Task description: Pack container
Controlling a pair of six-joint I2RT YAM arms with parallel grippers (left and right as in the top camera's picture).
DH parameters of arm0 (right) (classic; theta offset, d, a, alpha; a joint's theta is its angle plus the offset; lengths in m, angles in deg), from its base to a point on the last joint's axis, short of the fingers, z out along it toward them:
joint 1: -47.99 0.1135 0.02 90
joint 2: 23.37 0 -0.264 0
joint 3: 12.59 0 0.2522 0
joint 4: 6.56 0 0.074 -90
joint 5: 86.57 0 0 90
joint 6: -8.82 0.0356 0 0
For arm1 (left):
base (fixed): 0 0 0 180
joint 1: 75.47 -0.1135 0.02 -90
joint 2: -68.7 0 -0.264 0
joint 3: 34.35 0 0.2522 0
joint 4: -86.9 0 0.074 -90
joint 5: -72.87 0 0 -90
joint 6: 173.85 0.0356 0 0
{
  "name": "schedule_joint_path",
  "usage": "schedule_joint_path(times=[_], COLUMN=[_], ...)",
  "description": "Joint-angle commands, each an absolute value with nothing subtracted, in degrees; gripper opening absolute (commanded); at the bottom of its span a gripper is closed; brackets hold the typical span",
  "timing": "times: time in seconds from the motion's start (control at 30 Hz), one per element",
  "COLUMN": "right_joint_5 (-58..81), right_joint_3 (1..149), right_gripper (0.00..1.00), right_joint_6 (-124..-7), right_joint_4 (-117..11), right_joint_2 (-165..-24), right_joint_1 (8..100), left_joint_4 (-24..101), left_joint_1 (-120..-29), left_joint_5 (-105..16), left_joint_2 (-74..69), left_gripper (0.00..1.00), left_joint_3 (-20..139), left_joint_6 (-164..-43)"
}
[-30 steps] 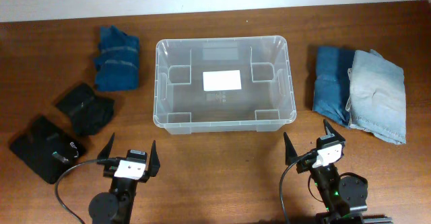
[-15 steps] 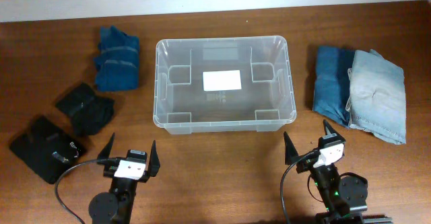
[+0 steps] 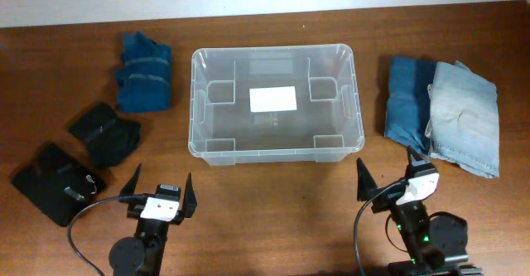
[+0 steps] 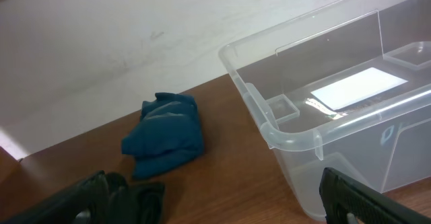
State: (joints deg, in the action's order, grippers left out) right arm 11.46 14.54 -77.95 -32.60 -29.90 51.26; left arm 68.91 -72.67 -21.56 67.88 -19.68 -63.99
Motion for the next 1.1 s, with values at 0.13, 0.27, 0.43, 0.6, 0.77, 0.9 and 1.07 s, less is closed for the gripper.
schedule_joint_path(times=[0.13,0.27,0.43,0.6,0.77,0.9,1.07], right_joint_5=[10.45,10.28,10.28,10.28,10.30,10.24,7.68], right_joint_3=[28.14,40.42,59.19,74.87,77.93,77.90,77.90], right_gripper=[0.98,0.99,0.98,0.98,0.98,0.98,0.98], right_joint_6=[-77.25,-77.28,-77.52,-77.95,-83.13,-85.01,-86.85], right_joint_4=[-37.89,-47.94,-63.74,-75.35,-76.62,-74.45,-72.88], right_joint_2=[-43.16,-53.65,-67.53,-80.06,-87.20,-93.81,-105.24], right_joint_1=[51.72,50.43,44.22,33.51,25.08,21.53,20.99], left_joint_4=[68.87,68.87,68.87,68.87,68.87,68.84,68.84], left_joint_1=[-73.02,-73.02,-73.02,-73.02,-73.02,-73.02,-73.02], left_joint_5=[-21.36,-21.36,-21.36,-21.36,-21.36,-21.36,-21.36], left_joint_2=[68.36,68.36,68.36,68.36,68.36,68.36,68.36], left_gripper=[0.99,0.99,0.99,0.99,1.00,0.99,0.99], left_joint_3=[-20.08,-20.08,-20.08,-20.08,-20.08,-20.08,-20.08], left_joint_6=[-64.85,-64.85,-64.85,-64.85,-64.85,-64.85,-64.85])
